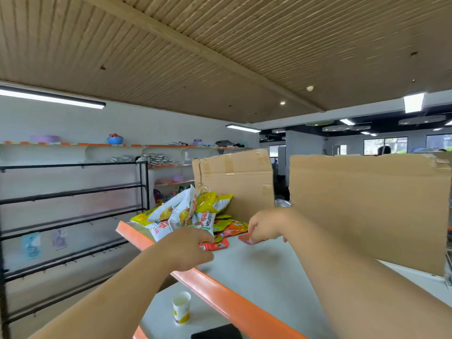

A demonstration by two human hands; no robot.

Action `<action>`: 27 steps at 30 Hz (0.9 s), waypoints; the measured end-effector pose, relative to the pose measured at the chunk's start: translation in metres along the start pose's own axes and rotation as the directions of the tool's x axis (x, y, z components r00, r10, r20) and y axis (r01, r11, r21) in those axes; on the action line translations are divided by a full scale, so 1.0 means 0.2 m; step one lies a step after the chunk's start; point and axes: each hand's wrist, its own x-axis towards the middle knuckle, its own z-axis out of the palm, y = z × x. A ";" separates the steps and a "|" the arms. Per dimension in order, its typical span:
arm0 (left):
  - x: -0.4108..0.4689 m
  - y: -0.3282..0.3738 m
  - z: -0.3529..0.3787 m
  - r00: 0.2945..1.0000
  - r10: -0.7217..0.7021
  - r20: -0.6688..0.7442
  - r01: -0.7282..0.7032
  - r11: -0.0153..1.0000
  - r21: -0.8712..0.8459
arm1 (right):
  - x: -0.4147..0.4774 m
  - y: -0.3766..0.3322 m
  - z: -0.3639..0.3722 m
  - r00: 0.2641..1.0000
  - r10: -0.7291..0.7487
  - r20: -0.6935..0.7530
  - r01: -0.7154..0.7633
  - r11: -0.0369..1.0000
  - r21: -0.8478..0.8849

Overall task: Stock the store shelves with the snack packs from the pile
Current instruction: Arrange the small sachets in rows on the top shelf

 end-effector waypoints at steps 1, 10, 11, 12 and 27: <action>0.03 -0.01 0.01 1.000 -0.007 0.007 0.007 1.000 0.001 | 0.03 0.00 0.00 1.000 0.010 0.014 -0.010 1.000 -0.018; 0.18 -0.11 0.08 0.994 0.011 0.110 -0.025 0.991 0.131 | 0.25 -0.02 0.07 0.988 0.131 0.086 -0.127 0.990 -0.059; 0.20 -0.14 0.09 0.994 0.035 0.103 -0.048 0.991 0.128 | 0.27 -0.03 0.08 0.986 0.144 0.086 -0.140 0.989 -0.048; 0.20 -0.15 0.09 0.993 0.069 0.100 -0.081 0.989 0.127 | 0.29 -0.05 0.09 0.983 0.155 0.095 -0.151 0.987 -0.052; 0.44 -0.05 0.21 0.867 0.497 0.032 -0.496 0.868 -0.035 | 0.19 0.08 0.14 0.806 0.525 0.275 -0.529 0.846 -0.066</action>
